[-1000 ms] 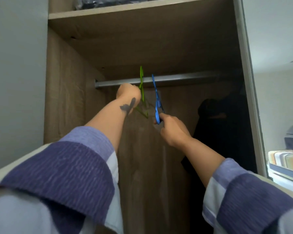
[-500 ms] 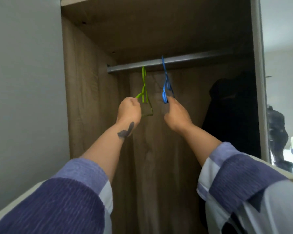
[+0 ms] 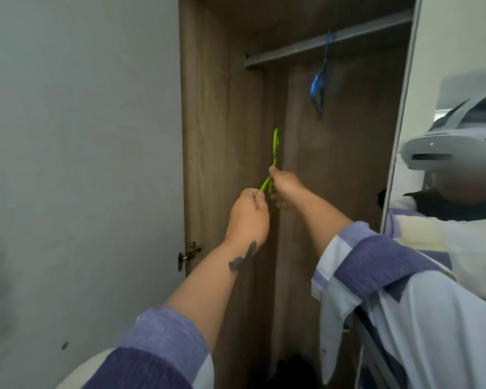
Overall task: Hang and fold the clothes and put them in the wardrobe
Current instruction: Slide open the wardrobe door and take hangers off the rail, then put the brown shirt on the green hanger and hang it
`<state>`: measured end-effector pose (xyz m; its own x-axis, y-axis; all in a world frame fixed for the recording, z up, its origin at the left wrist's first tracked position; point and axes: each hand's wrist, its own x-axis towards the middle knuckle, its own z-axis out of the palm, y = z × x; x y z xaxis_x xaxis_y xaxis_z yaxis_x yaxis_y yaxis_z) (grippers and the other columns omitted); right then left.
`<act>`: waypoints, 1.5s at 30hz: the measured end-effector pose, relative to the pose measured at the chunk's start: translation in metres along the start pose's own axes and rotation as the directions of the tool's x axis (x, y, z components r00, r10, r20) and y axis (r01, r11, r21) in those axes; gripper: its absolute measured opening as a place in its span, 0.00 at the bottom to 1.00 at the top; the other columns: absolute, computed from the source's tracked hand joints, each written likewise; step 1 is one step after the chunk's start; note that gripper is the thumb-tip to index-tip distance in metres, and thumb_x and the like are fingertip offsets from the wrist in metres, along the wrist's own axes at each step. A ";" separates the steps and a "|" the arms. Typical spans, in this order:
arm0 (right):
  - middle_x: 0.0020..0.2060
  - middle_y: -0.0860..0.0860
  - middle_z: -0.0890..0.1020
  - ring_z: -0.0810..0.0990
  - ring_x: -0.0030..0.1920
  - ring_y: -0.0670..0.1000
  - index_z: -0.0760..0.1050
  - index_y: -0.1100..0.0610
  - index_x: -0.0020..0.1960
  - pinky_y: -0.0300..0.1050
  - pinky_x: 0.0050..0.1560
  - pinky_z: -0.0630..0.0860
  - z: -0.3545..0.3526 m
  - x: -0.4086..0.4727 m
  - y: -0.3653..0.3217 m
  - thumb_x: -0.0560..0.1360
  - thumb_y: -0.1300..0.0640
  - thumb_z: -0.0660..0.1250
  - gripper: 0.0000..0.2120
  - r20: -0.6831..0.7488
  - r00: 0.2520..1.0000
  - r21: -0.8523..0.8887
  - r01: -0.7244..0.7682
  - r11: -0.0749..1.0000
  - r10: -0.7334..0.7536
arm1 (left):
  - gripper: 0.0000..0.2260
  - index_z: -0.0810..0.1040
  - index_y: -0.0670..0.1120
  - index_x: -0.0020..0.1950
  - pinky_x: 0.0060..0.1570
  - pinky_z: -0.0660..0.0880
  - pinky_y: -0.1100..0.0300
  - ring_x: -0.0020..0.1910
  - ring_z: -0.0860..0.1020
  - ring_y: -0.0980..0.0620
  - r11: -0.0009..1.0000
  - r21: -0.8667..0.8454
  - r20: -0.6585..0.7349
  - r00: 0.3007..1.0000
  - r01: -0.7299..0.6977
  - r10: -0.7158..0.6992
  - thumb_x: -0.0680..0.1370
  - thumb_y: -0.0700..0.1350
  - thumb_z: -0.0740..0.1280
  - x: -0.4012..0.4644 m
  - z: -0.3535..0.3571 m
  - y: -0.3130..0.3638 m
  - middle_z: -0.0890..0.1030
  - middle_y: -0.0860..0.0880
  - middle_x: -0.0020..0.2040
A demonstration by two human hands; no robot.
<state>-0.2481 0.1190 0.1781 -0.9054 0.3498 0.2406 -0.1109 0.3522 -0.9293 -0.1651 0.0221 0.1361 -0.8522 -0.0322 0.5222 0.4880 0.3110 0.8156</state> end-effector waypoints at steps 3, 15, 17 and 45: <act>0.31 0.52 0.73 0.70 0.29 0.50 0.66 0.55 0.35 0.42 0.36 0.66 0.016 -0.036 0.015 0.80 0.51 0.56 0.16 0.175 0.982 0.048 -0.079 0.996 0.069 | 0.12 0.73 0.42 0.56 0.40 0.64 0.60 0.47 0.75 0.47 0.997 0.068 -0.002 1.000 0.031 -0.031 0.83 0.45 0.52 -0.043 -0.012 -0.008 0.76 0.47 0.46; 0.37 0.52 0.72 0.75 0.30 0.50 0.68 0.57 0.60 0.45 0.30 0.71 0.013 -0.209 0.043 0.81 0.61 0.49 0.13 0.402 0.910 -0.129 -0.057 0.990 0.105 | 0.13 0.71 0.41 0.65 0.55 0.69 0.59 0.55 0.78 0.48 0.940 0.284 -0.043 0.982 0.189 -0.184 0.82 0.42 0.55 -0.179 -0.089 -0.035 0.80 0.42 0.55; 0.43 0.54 0.72 0.77 0.31 0.51 0.67 0.54 0.58 0.45 0.31 0.72 -0.003 -0.250 0.046 0.80 0.62 0.48 0.12 0.477 0.876 -0.159 0.011 0.987 0.067 | 0.16 0.68 0.40 0.69 0.63 0.66 0.58 0.65 0.72 0.45 0.896 0.422 -0.099 0.990 0.136 -0.104 0.82 0.42 0.55 -0.208 -0.107 -0.033 0.75 0.41 0.64; 0.50 0.57 0.82 0.80 0.52 0.60 0.78 0.54 0.50 0.49 0.47 0.73 0.125 -0.602 0.002 0.79 0.39 0.48 0.26 0.681 0.509 -0.086 0.769 0.633 -0.527 | 0.17 0.69 0.49 0.45 0.51 0.68 0.48 0.52 0.75 0.41 0.155 0.834 -0.480 0.835 0.530 -0.270 0.83 0.54 0.45 -0.520 -0.357 0.031 0.79 0.45 0.50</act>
<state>0.2461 -0.1994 -0.0035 -0.6816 -0.5985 0.4211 -0.7317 0.5666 -0.3790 0.3605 -0.2903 -0.0211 -0.7521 -0.5672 0.3356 -0.5332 0.8230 0.1959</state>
